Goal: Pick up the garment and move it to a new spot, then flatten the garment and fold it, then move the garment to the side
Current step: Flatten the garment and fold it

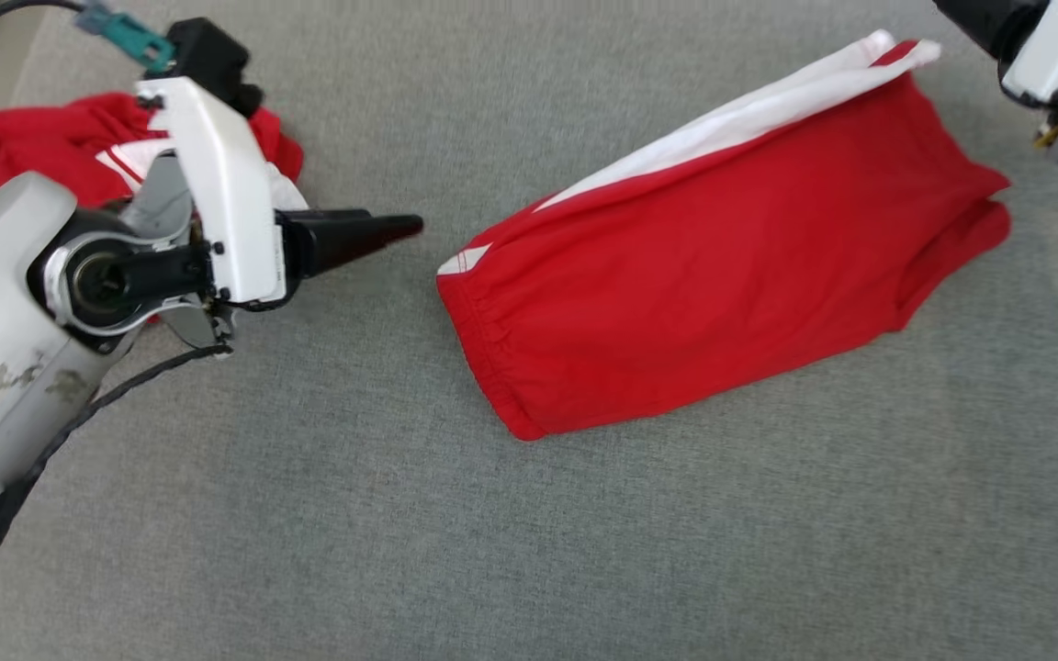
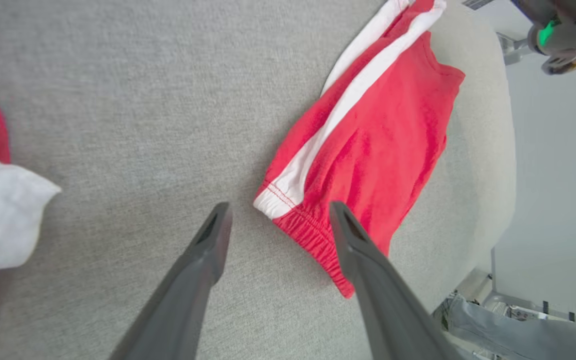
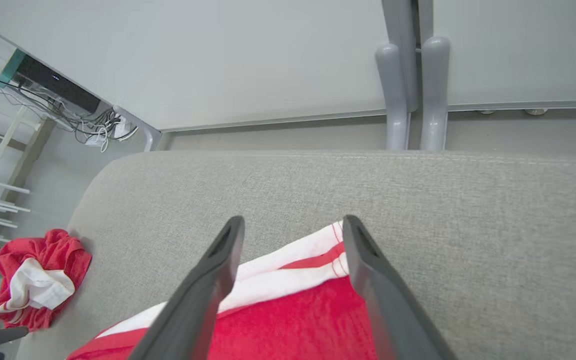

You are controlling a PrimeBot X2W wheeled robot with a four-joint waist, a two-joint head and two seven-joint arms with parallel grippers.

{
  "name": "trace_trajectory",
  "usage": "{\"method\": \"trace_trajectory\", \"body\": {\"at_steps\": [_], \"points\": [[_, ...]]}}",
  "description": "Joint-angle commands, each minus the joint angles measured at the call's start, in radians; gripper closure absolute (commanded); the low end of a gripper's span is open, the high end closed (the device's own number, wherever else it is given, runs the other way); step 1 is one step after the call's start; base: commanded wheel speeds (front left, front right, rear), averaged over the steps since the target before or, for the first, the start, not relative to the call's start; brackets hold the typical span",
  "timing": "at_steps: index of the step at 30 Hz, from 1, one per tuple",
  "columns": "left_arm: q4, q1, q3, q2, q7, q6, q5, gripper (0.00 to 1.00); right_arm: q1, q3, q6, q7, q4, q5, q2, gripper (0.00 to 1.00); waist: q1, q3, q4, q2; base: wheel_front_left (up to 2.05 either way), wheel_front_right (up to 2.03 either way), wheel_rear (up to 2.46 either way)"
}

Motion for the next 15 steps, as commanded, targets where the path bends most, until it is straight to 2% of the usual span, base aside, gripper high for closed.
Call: {"method": "trace_trajectory", "body": {"at_steps": [1,6,11,15], "points": [[-0.017,0.015,0.013,0.018,-0.054,-0.004,0.039,0.0,0.039,0.002,0.0,-0.059,-0.025,-0.002,-0.017,0.0,0.0,-0.049,-0.021,0.0,0.0,0.0,0.0],[-0.044,0.093,0.028,0.059,-0.314,-0.003,0.181,0.0,0.156,0.023,0.0,-0.294,-0.078,-0.026,-0.044,0.0,0.0,-0.131,-0.042,0.0,0.0,0.0,0.0],[-0.057,0.188,0.033,0.082,-0.558,0.001,0.302,0.0,0.27,0.041,0.0,-0.469,-0.096,-0.038,-0.049,0.0,0.0,-0.192,-0.051,0.0,0.0,0.0,0.0],[-0.097,0.271,0.04,0.067,-0.755,0.06,0.388,0.0,0.349,0.061,0.0,-0.579,-0.088,-0.051,-0.047,0.0,0.0,-0.223,-0.049,0.0,0.0,0.0,0.0]]}}
